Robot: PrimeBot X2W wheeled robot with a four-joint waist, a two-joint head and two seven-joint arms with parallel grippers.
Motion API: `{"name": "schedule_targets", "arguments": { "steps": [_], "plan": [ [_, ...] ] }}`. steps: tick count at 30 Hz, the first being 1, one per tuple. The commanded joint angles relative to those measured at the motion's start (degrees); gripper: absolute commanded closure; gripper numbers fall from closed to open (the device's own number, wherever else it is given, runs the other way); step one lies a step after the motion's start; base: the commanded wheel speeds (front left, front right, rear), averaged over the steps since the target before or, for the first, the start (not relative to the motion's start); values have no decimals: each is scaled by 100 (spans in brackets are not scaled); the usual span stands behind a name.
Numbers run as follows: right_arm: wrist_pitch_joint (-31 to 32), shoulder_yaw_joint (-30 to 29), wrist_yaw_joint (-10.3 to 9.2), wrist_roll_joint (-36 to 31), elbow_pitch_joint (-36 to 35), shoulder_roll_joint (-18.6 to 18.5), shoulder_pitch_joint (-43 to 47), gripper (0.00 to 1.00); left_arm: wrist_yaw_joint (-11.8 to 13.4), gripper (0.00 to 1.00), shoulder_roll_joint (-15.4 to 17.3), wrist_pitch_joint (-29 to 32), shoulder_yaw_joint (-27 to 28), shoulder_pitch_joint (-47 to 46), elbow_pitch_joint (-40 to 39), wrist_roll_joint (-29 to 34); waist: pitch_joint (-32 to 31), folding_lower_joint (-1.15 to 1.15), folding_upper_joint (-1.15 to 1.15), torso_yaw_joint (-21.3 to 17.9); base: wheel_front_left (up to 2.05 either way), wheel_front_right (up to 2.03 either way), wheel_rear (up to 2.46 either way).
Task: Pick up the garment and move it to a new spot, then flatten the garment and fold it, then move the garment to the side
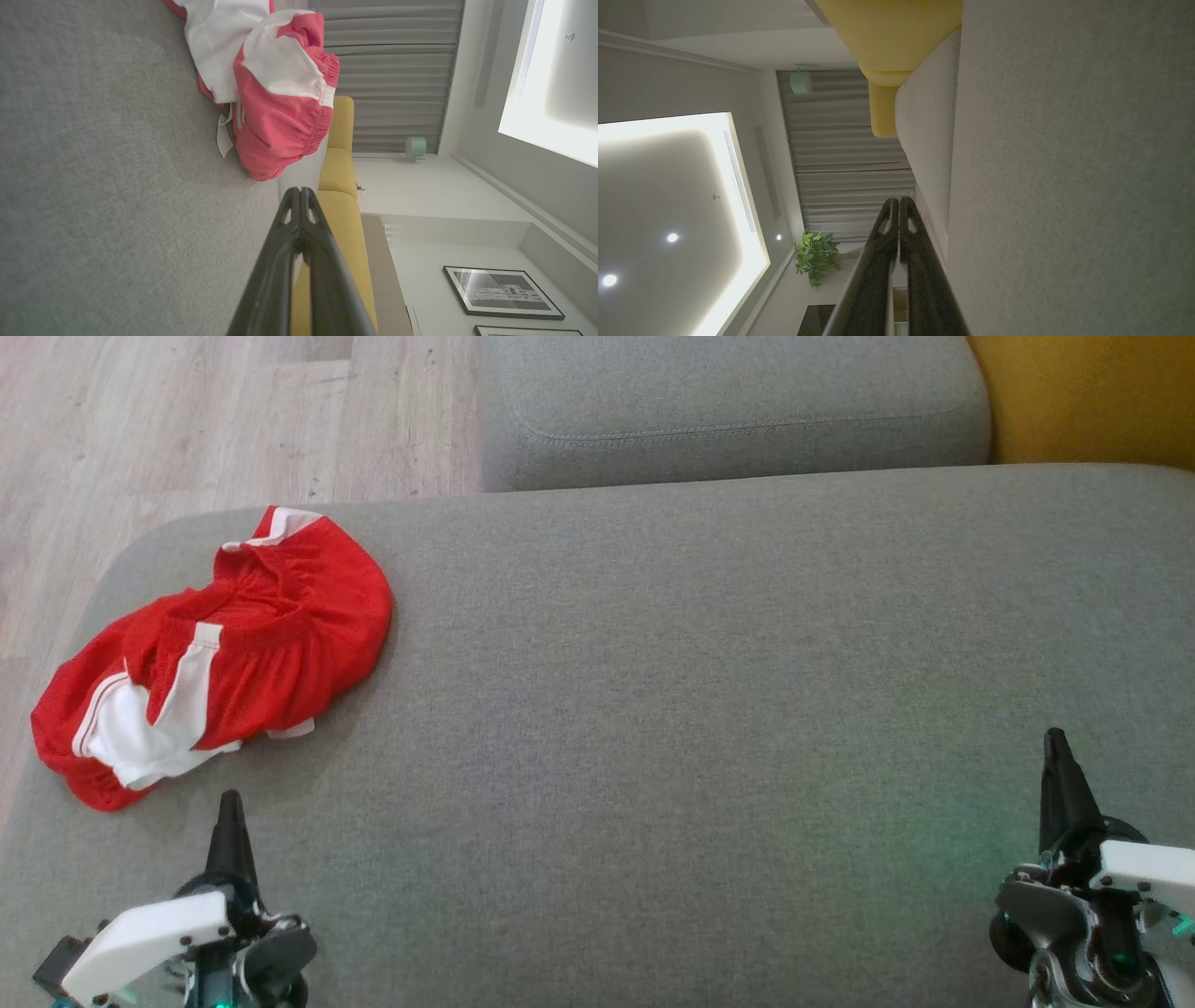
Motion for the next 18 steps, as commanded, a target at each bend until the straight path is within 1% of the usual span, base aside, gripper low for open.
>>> {"name": "schedule_targets", "arguments": {
  "steps": [1, 12, 13, 18],
  "plan": [
    [32, 123, -4, -14, -177, -31, -305, 100, -36, 100, 20, 16, 234, -294, -167, 51, 0, 0, 0, 0, 0, 0, 0],
    [32, 123, -4, -14, -177, -31, -305, 100, -36, 100, 20, 16, 234, -294, -167, 51, 0, 0, 0, 0, 0, 0, 0],
    [0, 1, 0, 0, 0, 0, 0, 0, 0, 0, 0, 0, 0, 0, 0, 1, 0, 0, 0, 0, 0, 0, 0],
    [-20, 35, 0, -2, 304, 25, 162, 0, 6, 0, -6, -23, -59, 148, 300, 19, -2, 0, 0, 0, 0, 0, 0]
  ]
}}
